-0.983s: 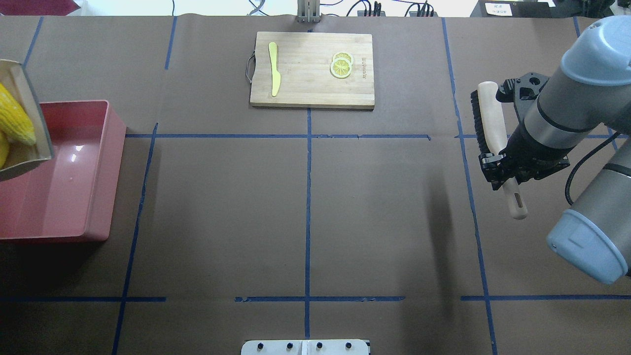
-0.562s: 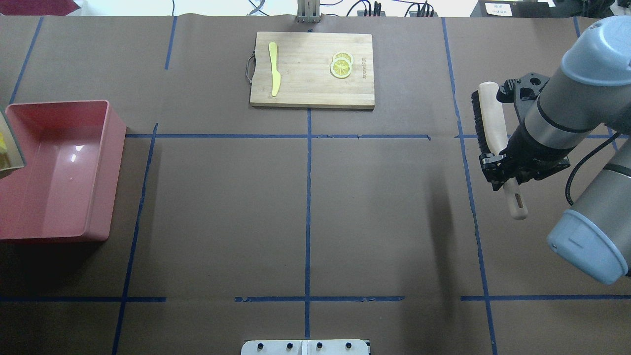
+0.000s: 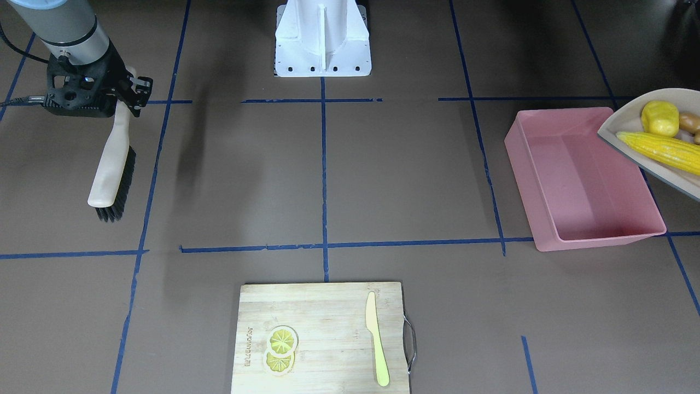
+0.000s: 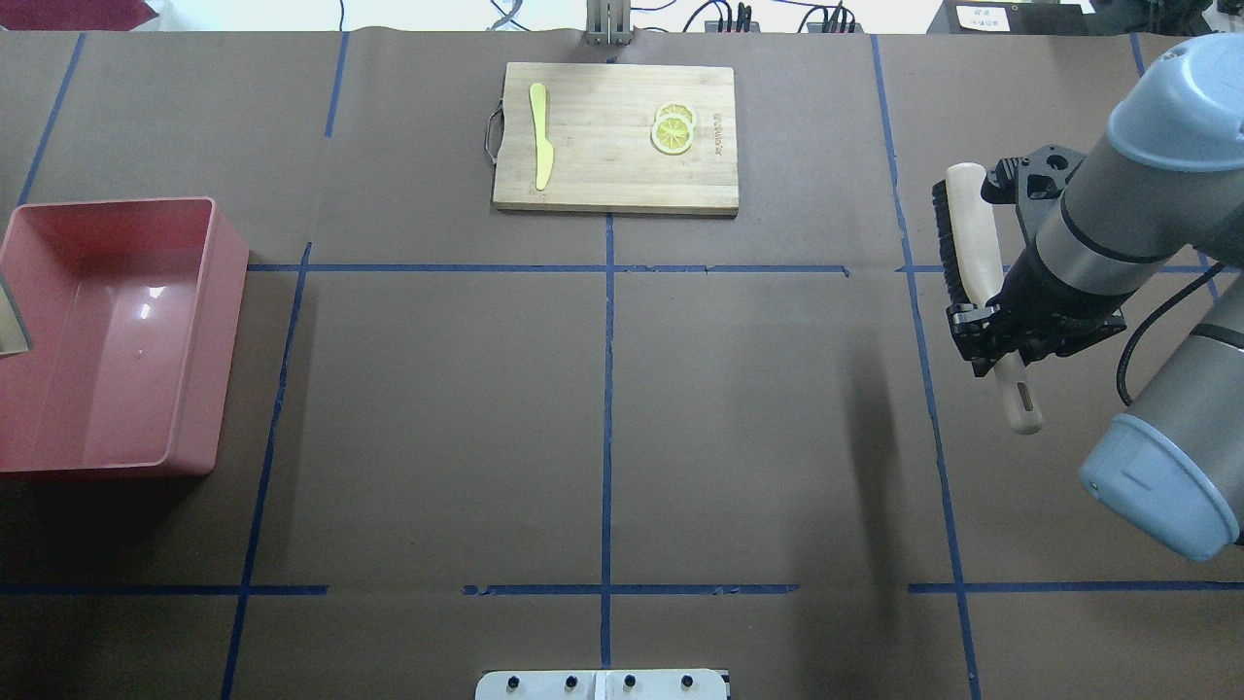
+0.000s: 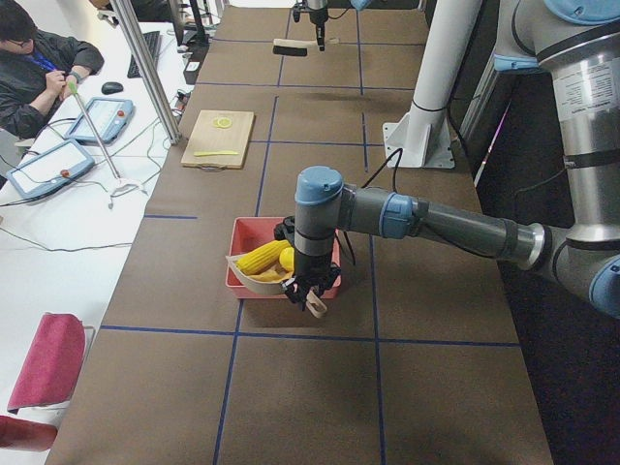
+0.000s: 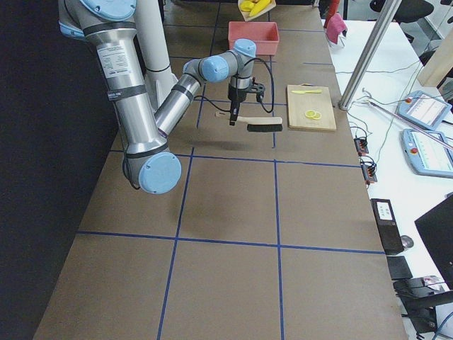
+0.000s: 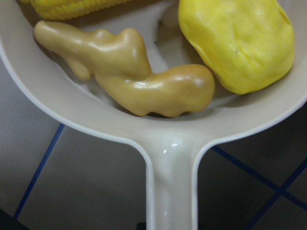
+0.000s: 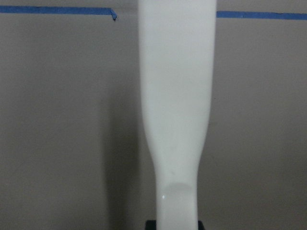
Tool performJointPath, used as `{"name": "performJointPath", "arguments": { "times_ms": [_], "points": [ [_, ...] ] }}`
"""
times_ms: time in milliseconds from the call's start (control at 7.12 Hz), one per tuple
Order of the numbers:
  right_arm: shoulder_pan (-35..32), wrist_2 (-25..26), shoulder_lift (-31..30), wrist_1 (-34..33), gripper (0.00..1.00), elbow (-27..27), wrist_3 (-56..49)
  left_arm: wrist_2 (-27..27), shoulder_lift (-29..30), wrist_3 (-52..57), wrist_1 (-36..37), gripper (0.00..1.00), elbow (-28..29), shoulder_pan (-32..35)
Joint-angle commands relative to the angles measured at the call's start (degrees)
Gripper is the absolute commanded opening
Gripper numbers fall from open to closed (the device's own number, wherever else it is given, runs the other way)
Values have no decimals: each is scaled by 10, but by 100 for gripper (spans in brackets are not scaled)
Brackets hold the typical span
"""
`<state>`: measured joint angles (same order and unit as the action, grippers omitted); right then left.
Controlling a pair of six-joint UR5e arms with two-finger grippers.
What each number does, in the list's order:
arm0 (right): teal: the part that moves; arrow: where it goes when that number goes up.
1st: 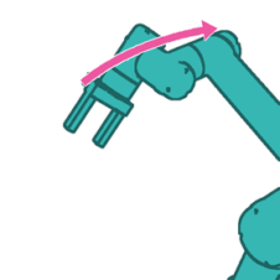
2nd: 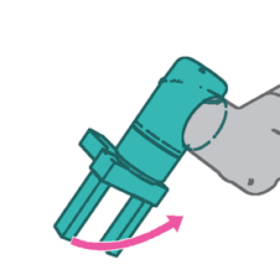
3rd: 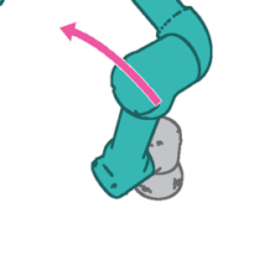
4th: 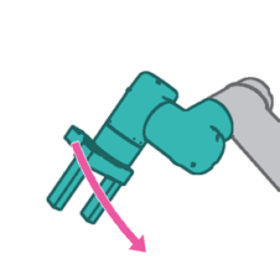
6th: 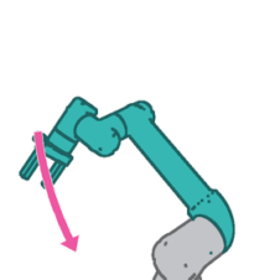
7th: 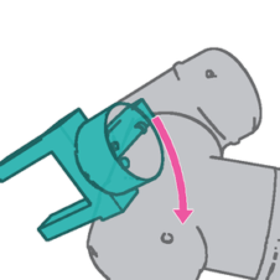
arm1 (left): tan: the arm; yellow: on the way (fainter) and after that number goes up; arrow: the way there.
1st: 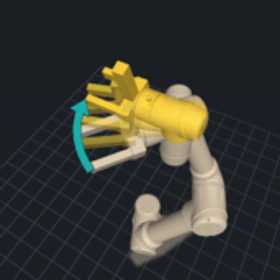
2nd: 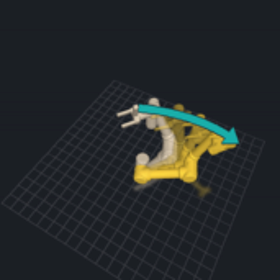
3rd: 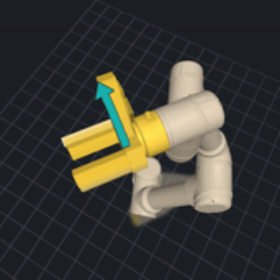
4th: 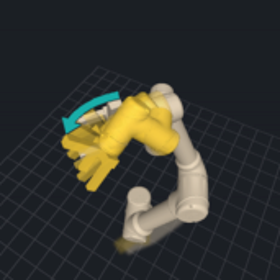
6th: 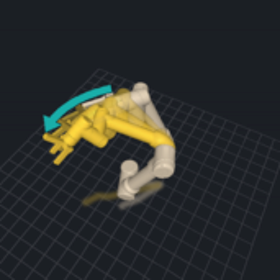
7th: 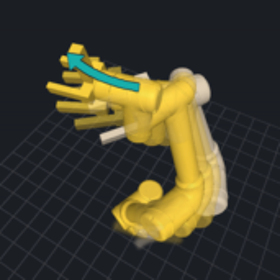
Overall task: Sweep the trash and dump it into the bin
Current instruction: 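Tip the dustpan over the pink bin with the left gripper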
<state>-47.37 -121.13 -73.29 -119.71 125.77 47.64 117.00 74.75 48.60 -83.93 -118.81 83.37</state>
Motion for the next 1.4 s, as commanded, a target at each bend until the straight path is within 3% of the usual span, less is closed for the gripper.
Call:
{"name": "performJointPath", "arguments": {
  "times_ms": [0, 281, 702, 1264],
  "points": [
    [0, -1, 0, 0, 0, 0, 0, -75, 4, 0, 59, 1, -39, -37],
    [-2, -1, -1, 0, 0, 0, 0, -176, 15, 1, 128, 2, -68, -90],
    [-2, 1, -4, 0, 0, 0, 0, -234, 91, 2, 261, 2, -93, -121],
    [-2, 3, -31, 1, 0, 11, -5, -223, 93, 4, 266, 2, -107, -121]
  ]
}}
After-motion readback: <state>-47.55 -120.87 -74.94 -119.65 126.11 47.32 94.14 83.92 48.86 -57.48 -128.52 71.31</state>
